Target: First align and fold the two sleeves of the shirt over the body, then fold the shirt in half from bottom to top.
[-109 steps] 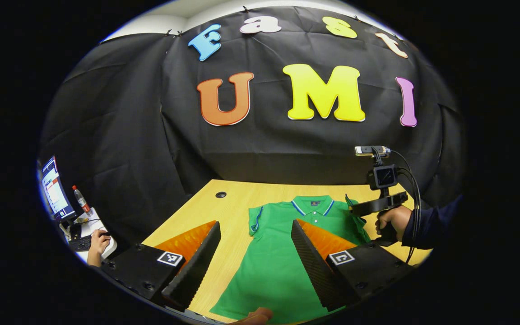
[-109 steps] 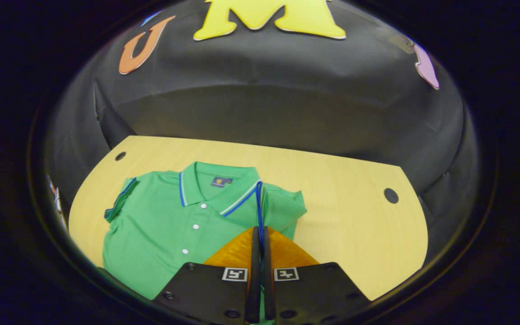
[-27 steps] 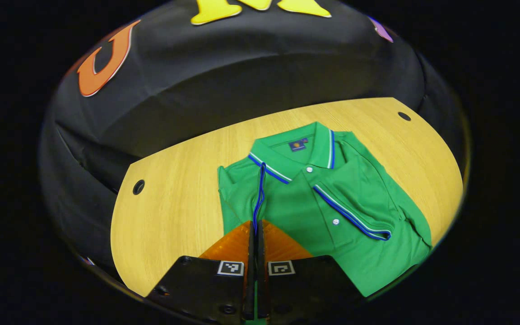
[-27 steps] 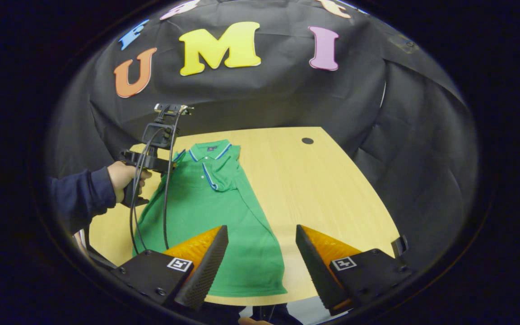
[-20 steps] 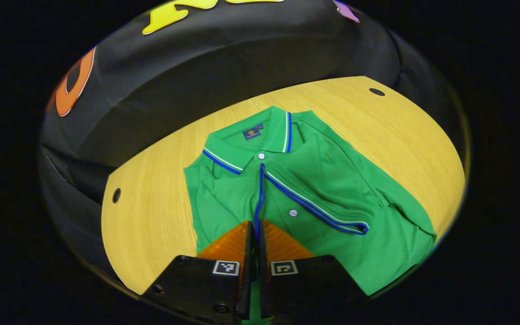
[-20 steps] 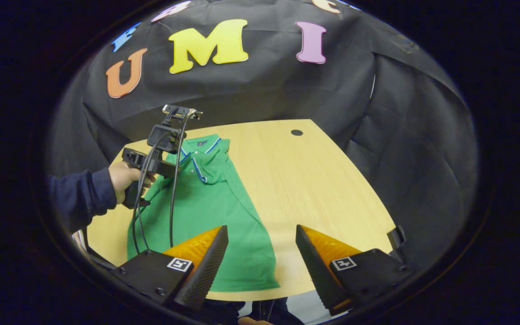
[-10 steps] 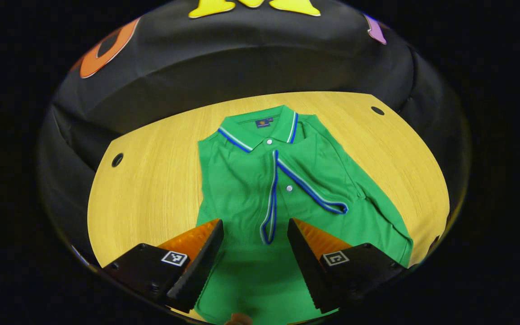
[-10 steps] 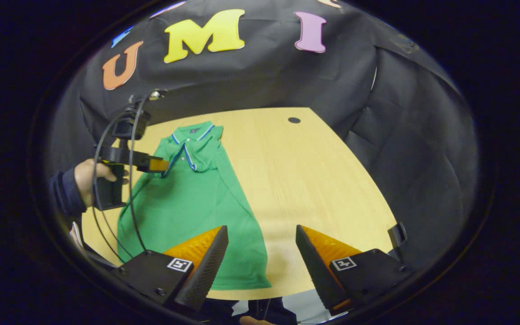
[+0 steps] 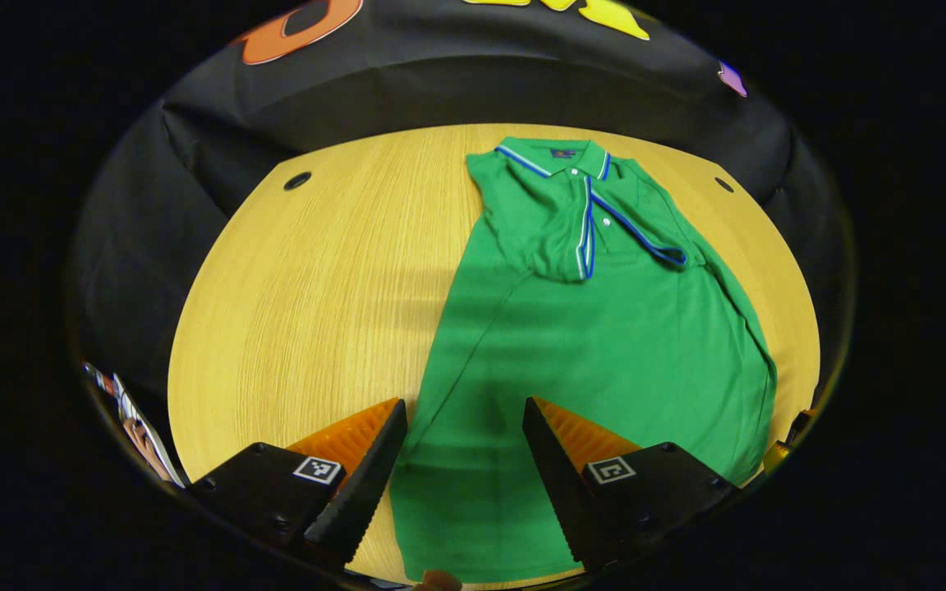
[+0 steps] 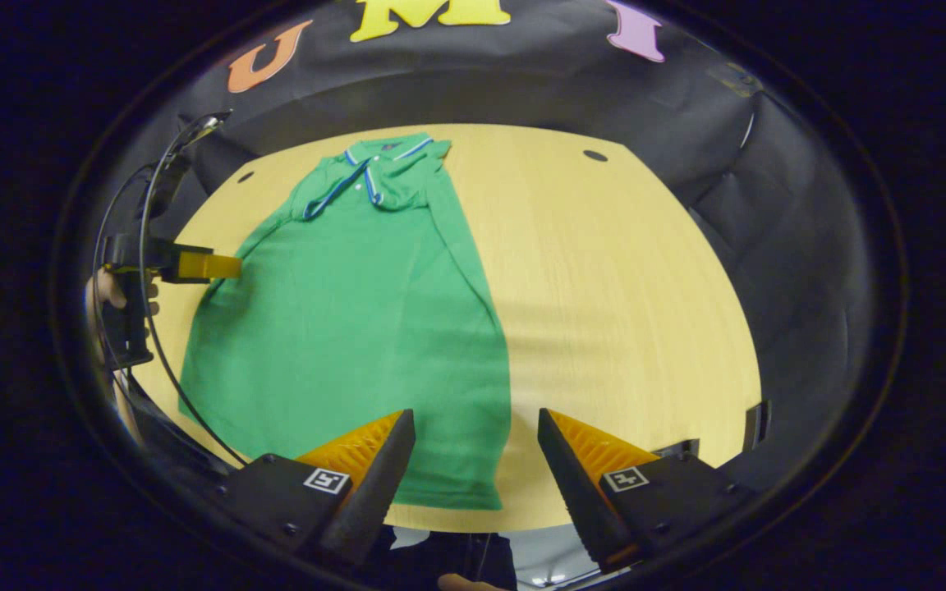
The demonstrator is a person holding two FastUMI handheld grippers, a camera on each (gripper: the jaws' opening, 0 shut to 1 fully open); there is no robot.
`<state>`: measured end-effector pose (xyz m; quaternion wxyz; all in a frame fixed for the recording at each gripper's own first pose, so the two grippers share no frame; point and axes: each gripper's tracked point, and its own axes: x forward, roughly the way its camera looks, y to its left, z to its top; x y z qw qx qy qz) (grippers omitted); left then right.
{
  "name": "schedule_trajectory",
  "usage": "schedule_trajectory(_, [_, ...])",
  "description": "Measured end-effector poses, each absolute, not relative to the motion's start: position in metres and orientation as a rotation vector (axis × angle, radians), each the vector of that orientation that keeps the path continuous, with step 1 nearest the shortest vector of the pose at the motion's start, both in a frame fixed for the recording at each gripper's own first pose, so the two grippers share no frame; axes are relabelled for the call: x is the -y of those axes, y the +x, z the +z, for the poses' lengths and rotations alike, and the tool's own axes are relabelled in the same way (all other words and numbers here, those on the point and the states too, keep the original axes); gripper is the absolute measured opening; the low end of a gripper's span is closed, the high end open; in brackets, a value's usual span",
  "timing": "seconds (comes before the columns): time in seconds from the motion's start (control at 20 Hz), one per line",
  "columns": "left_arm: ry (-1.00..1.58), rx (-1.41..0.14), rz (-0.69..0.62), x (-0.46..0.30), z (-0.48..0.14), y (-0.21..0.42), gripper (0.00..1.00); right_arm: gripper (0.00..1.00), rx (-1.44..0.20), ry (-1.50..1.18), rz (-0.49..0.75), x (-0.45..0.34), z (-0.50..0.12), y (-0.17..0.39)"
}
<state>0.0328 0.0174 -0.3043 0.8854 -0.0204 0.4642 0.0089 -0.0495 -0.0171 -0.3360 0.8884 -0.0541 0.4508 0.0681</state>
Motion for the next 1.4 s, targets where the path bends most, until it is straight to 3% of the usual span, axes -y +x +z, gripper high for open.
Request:
schedule_trajectory(0.1, [-0.047,-1.017,0.029,-0.027,-0.317,0.0,0.93,0.93,-0.986,-0.109,0.14,0.018,-0.351,-0.055])
schedule_trajectory(0.3, [-0.102,-1.146,0.049,-0.035,-0.334,-0.064,0.93,0.96,-1.055,-0.1,0.12,0.024,-0.369,-0.061])
schedule_trajectory(0.7, [-0.189,-1.34,0.024,-0.027,-0.347,-0.132,0.93,0.95,-1.158,-0.101,0.107,0.027,-0.38,-0.07])
schedule_trajectory(1.25, [-0.149,-1.464,-0.037,-0.004,-0.329,-0.109,0.93,0.96,-1.367,-0.121,0.085,0.024,-0.384,-0.066])
schedule_trajectory(1.4, [-0.145,-1.473,-0.045,0.008,-0.319,-0.097,0.92,0.81,-1.4,-0.125,0.087,0.018,-0.383,-0.067])
